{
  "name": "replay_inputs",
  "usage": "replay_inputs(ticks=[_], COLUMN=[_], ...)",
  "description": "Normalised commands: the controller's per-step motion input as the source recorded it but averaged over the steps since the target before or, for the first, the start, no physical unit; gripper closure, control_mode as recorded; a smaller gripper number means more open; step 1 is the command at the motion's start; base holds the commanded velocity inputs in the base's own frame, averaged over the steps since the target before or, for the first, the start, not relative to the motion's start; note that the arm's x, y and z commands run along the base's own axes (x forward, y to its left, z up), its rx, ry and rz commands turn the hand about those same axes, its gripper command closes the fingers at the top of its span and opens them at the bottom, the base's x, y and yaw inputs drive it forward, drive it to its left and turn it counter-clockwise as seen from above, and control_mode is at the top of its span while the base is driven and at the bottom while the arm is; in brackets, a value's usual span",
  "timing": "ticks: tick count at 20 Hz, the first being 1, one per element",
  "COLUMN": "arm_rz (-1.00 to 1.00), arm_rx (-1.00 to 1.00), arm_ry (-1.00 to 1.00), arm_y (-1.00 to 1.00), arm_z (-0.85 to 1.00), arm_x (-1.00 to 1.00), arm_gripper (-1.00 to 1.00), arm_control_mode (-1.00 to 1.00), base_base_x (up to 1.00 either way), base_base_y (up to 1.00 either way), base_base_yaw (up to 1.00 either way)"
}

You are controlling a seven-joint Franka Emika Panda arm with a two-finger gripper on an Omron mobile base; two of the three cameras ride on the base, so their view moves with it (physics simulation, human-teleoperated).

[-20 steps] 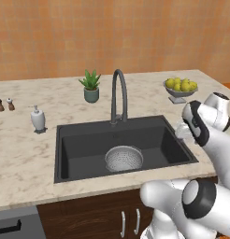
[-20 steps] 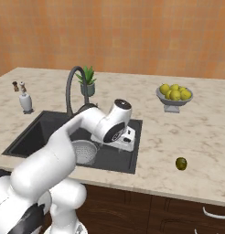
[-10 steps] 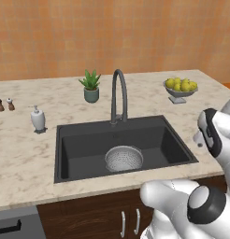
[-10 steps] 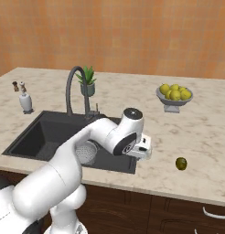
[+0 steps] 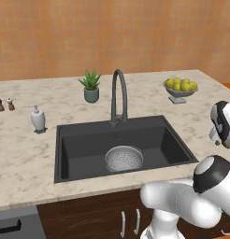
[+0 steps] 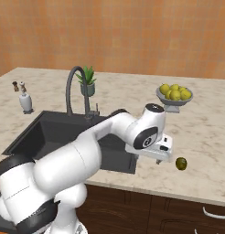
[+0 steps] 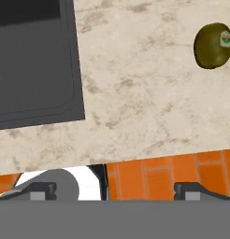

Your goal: Put the colander in the sink, put the kiwi in the colander, and turn on the sink faucet and pour water over the colander.

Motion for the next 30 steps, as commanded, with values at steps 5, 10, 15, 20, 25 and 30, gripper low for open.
replay_inputs(ticks=[5,10,15,20,25,30], arm_rz=[-0.04,0.00,0.00,0.00,0.00,0.00], arm_rx=[0.00,0.00,0.00,0.00,0.00,0.08], arm_ry=[0.03,-0.01,0.00,0.00,0.00,0.06], arm_y=[-0.55,-0.56,-0.53,-0.49,-0.26,-0.32], arm_z=[-0.02,-0.05,-0.09,-0.21,-0.29,-0.15], arm_x=[0.08,0.16,0.26,0.29,0.38,0.43], arm_gripper=[-1.00,-1.00,-1.00,-1.00,-1.00,-1.00], arm_control_mode=[-1.00,-1.00,-1.00,-1.00,-1.00,-1.00], base_base_x=[0.00,0.00,0.00,0.00,0.00,0.00], base_base_y=[0.00,0.00,0.00,0.00,0.00,0.00], base_base_yaw=[0.00,0.00,0.00,0.00,0.00,0.00])
